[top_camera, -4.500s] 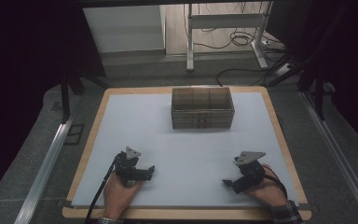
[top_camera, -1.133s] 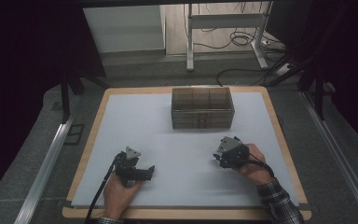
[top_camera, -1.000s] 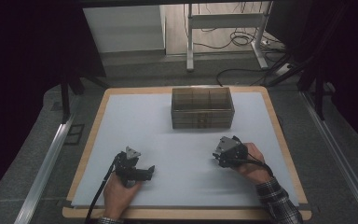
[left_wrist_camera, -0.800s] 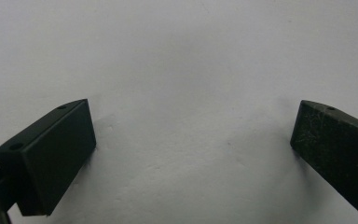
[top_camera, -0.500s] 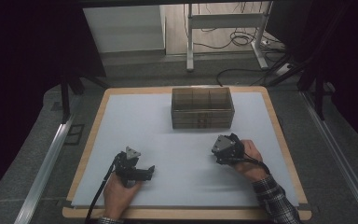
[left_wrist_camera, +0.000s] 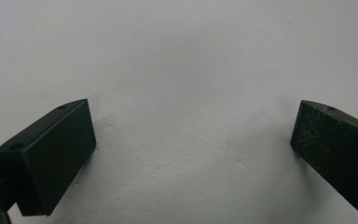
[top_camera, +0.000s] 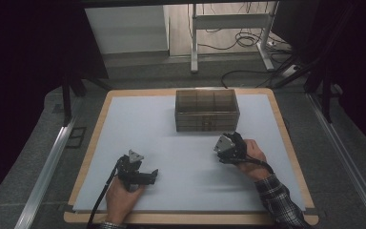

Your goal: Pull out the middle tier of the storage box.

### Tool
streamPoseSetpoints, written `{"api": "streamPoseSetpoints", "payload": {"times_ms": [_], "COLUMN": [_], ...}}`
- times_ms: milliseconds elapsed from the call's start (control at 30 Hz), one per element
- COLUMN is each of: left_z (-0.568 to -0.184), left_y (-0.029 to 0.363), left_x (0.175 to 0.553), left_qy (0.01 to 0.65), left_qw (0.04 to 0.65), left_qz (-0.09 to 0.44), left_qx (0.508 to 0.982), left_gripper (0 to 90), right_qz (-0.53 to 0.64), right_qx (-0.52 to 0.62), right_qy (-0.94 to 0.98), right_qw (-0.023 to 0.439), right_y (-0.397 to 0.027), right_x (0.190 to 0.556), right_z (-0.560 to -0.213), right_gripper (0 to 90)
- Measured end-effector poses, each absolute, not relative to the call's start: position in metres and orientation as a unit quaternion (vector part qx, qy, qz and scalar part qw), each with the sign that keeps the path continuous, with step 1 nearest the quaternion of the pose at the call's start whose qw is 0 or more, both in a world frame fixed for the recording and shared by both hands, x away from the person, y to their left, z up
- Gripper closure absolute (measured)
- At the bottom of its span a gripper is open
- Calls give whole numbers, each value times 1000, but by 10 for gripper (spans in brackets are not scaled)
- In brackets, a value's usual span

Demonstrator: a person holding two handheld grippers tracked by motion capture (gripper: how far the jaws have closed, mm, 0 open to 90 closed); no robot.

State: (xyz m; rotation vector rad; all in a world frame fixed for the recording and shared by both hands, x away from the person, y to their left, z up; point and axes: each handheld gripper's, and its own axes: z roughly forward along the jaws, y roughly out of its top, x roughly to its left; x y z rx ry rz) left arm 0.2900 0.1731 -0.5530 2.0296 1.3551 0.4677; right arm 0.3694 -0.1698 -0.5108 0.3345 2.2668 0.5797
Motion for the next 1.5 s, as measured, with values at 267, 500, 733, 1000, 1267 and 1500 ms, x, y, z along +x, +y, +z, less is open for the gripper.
{"api": "streamPoseSetpoints", "payload": {"times_ms": [267,500,733,1000,1267,1500], "left_z": [-553,-553,-553,-553,-553,-553], "left_y": [173,173,173,173,173,173], "left_x": [290,290,290,290,290,290], "left_qy": [516,516,516,516,516,515], "left_qw": [322,322,323,323,323,321], "left_qz": [178,178,178,178,178,178], "left_qx": [773,773,773,773,773,774], "left_gripper": [0,0,0,0,0,0], "right_qz": [202,178,154,121,90,72], "right_qx": [105,76,50,19,-4,-15], "right_qy": [884,876,866,849,838,828], "right_qw": [409,442,473,513,538,556], "right_y": [-162,-153,-145,-133,-126,-119], "right_x": [372,374,377,381,386,390], "right_z": [-514,-517,-519,-523,-526,-528], "right_gripper": [394,437,470,495,545,591]}}
